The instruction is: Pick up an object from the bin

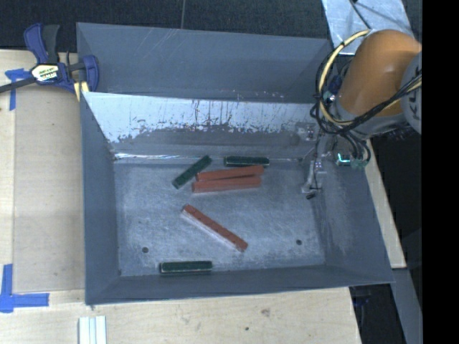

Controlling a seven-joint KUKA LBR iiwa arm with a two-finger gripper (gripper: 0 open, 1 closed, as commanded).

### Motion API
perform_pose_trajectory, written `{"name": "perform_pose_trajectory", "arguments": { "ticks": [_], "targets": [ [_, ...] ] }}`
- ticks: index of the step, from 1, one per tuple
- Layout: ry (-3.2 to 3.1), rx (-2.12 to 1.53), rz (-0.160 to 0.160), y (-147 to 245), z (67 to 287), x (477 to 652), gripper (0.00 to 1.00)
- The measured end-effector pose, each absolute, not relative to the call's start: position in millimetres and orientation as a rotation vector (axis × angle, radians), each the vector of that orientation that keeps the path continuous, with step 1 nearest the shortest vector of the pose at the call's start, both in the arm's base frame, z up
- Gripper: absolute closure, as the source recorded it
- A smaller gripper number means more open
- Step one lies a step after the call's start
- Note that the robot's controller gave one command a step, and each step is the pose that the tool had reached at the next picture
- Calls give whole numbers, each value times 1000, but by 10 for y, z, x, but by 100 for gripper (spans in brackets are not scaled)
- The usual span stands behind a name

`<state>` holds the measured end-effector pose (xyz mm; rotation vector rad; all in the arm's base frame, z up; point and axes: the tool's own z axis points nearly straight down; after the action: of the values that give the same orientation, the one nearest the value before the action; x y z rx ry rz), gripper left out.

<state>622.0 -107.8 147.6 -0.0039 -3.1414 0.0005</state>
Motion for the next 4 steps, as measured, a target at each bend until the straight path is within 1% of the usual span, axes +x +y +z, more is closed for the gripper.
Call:
{"name": "perform_pose_trajectory", "arguments": {
  "ticks": [1,2,3,4],
  "targets": [
    [-3141,-31,-7,-253,1118,6232,0],
    [-3146,-110,-3,244,702,6178,0],
    [-3152,-111,-1,217,754,6205,100],
    [-3146,223,2,160,2316,6131,100]
  ]
}}
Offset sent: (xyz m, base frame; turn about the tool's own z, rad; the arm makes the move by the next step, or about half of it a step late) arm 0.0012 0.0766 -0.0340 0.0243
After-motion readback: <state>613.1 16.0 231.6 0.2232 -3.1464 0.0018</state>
